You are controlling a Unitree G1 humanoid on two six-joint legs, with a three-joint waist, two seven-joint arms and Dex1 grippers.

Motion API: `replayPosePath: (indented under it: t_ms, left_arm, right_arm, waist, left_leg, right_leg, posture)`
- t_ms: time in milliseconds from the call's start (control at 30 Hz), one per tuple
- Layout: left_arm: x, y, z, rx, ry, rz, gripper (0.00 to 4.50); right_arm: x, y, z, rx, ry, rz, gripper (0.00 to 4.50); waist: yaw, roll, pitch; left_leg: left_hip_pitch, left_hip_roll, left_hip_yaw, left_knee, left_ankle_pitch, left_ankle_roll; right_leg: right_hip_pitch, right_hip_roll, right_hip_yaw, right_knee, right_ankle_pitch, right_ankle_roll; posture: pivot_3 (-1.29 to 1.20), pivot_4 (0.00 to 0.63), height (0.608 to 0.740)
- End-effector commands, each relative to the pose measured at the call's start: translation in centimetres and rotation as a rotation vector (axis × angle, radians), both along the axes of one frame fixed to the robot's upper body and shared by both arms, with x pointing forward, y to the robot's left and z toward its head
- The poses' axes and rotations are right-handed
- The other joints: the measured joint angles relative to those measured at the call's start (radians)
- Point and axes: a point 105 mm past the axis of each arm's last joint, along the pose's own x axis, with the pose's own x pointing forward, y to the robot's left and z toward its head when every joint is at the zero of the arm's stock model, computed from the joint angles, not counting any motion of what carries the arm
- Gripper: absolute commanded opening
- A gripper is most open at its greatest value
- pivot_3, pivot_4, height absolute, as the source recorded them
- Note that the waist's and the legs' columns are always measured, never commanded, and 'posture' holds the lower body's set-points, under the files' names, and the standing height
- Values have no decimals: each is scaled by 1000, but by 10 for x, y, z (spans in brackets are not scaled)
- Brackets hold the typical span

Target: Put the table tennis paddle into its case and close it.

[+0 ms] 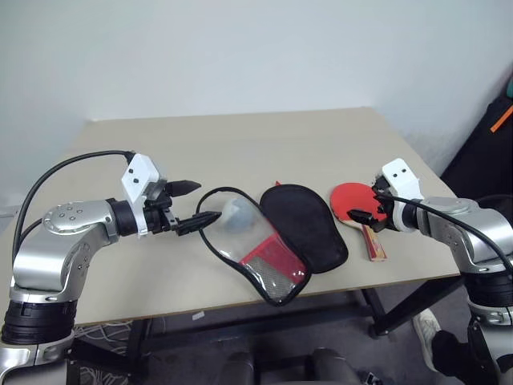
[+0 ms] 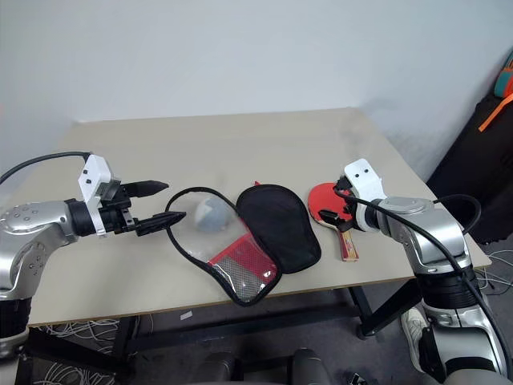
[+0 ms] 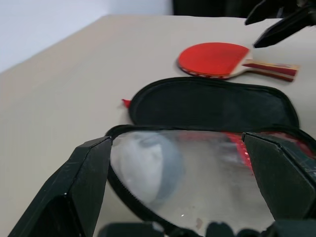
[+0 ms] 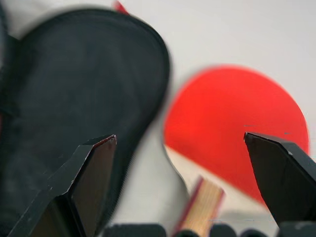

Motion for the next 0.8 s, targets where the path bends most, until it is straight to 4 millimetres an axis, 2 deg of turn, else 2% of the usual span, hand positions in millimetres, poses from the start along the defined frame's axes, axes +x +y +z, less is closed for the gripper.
replayPosePath:
  t_ms: [33, 267, 567, 667, 800]
  left_arm:
    - [-2, -3, 13, 31, -39, -62, 4476]
    - [-11, -5, 9, 47, 22, -156, 4476]
    - [-10, -8, 8, 50, 36, -177, 4476]
    - [-10, -8, 7, 52, 39, -179, 4500]
    - [-9, -8, 8, 54, 40, -181, 4500]
  right_arm:
    - [4, -17, 0, -61, 0, -100, 4500]
    - [-1, -30, -28, -89, 124, -223, 4500]
    - [-3, -21, -52, -63, 188, -293, 4500]
    - [-4, -19, -57, -56, 204, -324, 3929]
    - [-5, -19, -60, -36, 218, -373, 2478]
  waist:
    - [0, 0, 0]
    - [-1, 0, 0]
    - [-1, 0, 0]
    - [0, 0, 0]
    - [0, 0, 0]
  left_leg:
    - [0, 0, 0, 0, 0, 0]
    - [0, 0, 0, 0, 0, 0]
    - [0, 0, 0, 0, 0, 0]
    - [0, 0, 0, 0, 0, 0]
    - [0, 0, 0, 0, 0, 0]
  right_leg:
    - [0, 0, 0, 0, 0, 0]
    - [0, 0, 0, 0, 0, 0]
    - [0, 0, 0, 0, 0, 0]
    - [0, 0, 0, 0, 0, 0]
    - [0, 0, 0, 0, 0, 0]
  posture:
    - [0, 0, 740]
    - [0, 0, 740]
    - [0, 0, 740]
    - [0, 0, 740]
    - [0, 0, 740]
